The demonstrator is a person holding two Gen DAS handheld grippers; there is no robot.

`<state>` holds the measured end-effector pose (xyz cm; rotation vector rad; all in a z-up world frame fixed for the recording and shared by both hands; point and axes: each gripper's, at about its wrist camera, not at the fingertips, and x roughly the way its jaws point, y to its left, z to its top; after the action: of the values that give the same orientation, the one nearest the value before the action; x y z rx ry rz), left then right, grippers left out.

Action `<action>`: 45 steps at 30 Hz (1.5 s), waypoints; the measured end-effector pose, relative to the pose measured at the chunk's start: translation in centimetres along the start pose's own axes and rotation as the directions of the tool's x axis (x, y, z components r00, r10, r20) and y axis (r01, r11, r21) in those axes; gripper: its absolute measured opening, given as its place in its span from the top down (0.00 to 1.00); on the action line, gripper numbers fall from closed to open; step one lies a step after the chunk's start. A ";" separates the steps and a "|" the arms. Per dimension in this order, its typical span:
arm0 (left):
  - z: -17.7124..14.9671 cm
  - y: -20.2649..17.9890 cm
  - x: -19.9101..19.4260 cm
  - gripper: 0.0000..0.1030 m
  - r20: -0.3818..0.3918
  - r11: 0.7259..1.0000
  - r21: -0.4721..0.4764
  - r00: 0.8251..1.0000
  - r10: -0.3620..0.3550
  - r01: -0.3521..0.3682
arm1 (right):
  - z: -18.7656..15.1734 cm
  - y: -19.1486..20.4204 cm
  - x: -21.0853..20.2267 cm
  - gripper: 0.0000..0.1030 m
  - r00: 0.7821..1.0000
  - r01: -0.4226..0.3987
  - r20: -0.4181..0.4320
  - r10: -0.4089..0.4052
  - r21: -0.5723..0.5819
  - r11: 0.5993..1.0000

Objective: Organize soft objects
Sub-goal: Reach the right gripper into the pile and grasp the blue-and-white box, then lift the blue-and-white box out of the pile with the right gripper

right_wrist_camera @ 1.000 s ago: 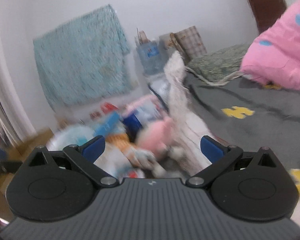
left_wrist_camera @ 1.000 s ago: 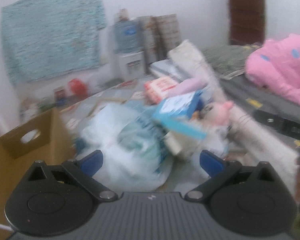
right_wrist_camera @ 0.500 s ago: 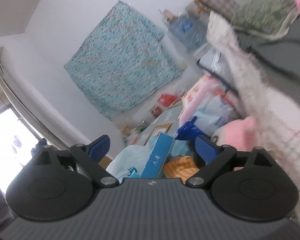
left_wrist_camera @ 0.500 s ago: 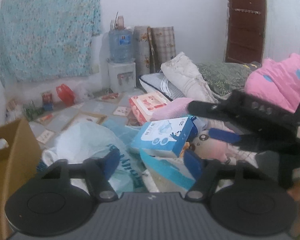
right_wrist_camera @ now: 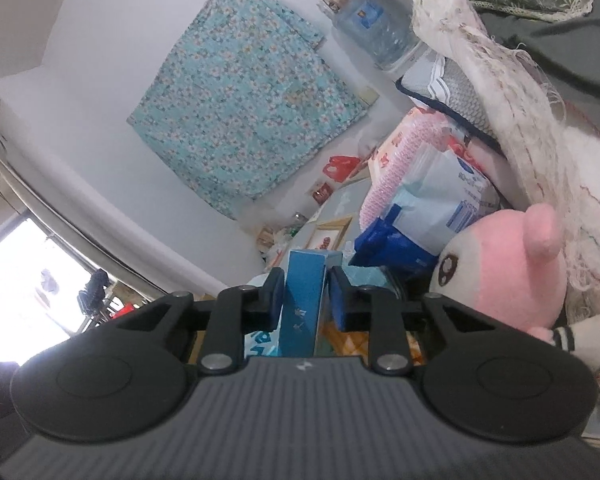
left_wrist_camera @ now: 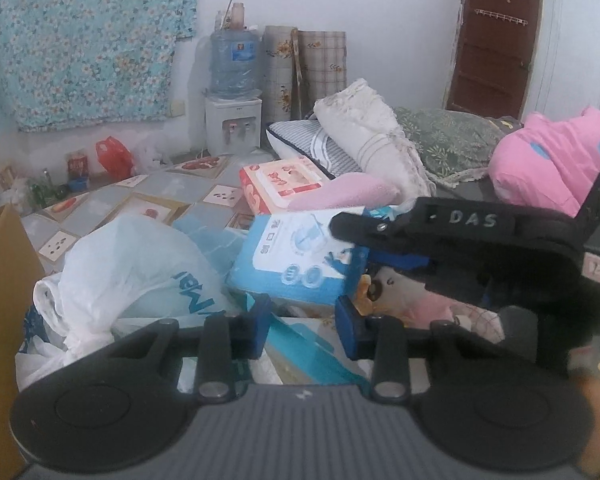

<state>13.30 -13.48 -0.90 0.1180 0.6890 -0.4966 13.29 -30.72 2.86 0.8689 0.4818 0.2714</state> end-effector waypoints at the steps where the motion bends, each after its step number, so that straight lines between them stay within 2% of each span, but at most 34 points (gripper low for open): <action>1: 0.0 0.1 -0.1 0.65 0.001 1.000 -0.001 1.000 0.000 0.000 | 0.1 0.1 -0.3 0.80 1.000 -0.008 0.005 0.008 0.000 1.000; 6: -0.2 0.5 -0.7 0.65 -0.005 1.000 -0.020 1.000 -0.003 0.003 | 0.9 1.3 -2.7 0.81 0.998 -0.046 0.045 0.049 -0.055 0.997; 10: -0.7 1.4 -1.8 0.65 0.000 0.998 -0.063 1.000 -0.021 0.021 | 1.1 3.5 -6.1 0.81 0.997 -0.021 0.070 0.037 -0.207 0.978; 12: -1.1 2.1 -2.7 0.65 -0.001 0.994 -0.098 0.999 -0.051 0.051 | 0.9 5.0 -7.3 0.81 0.997 0.016 0.073 0.007 -0.308 0.951; 14: -1.5 2.8 -3.5 0.65 -0.002 0.989 -0.122 0.997 -0.078 0.077 | 0.0 7.0 -8.4 0.81 0.996 0.071 0.078 -0.040 -0.451 0.890; 16: -1.9 3.6 -4.4 0.65 -0.006 0.982 -0.155 0.994 -0.106 0.104 | -1.2 8.9 -9.2 0.81 0.994 0.112 0.081 -0.079 -0.591 0.799; 19: -2.3 4.9 -5.5 0.65 -0.001 0.966 -0.219 0.990 -0.139 0.136 | -4.0 11.3 -10.2 0.81 0.992 0.117 0.066 -0.103 -0.765 0.634; 21: -2.5 5.8 -6.1 0.65 0.005 0.948 -0.272 0.985 -0.171 0.166 | -5.3 12.0 -10.8 0.80 0.993 0.099 0.044 -0.107 -0.806 0.584; 23: -2.6 6.7 -6.6 0.65 0.014 0.924 -0.323 0.977 -0.212 0.205 | -6.2 12.1 -11.1 0.78 0.995 0.076 0.021 -0.101 -0.818 0.571; 26: -2.7 7.6 -7.2 0.64 0.029 0.892 -0.380 0.967 -0.253 0.244 | -6.9 12.0 -11.3 0.78 0.996 0.038 -0.015 -0.088 -0.816 0.577; 28: -2.8 7.7 -7.3 0.63 0.033 0.888 -0.388 0.967 -0.254 0.247 | -7.5 12.3 -11.7 0.77 0.996 0.019 -0.031 -0.078 -0.823 0.567; 31: -2.5 7.4 -7.3 0.56 0.047 0.882 -0.387 0.961 -0.272 0.269 | -8.8 13.0 -11.5 0.77 0.996 0.019 -0.031 -0.089 -0.859 0.511; 32: -2.4 7.3 -7.2 0.53 0.049 0.880 -0.386 0.959 -0.280 0.277 | -8.9 13.0 -11.3 0.77 0.995 0.021 -0.032 -0.095 -0.864 0.503; 37: -2.2 7.2 -6.7 0.49 0.043 0.871 -0.404 0.957 -0.287 0.280 | -10.6 13.4 -10.2 0.74 0.993 0.025 -0.034 -0.112 -0.874 0.486; 40: -2.3 7.7 -7.2 0.37 0.067 0.858 -0.417 0.951 -0.302 0.302 | -11.1 13.7 -10.1 0.74 0.993 0.026 -0.030 -0.113 -0.883 0.469; 42: -2.4 8.0 -7.7 0.35 0.089 0.852 -0.419 0.948 -0.306 0.315 | -11.3 13.6 -9.5 0.75 0.992 0.019 -0.039 -0.117 -0.888 0.460; 45: -2.4 7.9 -7.9 0.32 0.100 0.863 -0.406 0.953 -0.287 0.302 | -12.1 13.8 -8.7 0.75 0.991 0.014 -0.047 -0.129 -0.900 0.435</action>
<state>10.38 -2.76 1.82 -0.4072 0.7680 -0.6319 -0.82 -17.74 9.61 -0.2580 0.3880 0.4430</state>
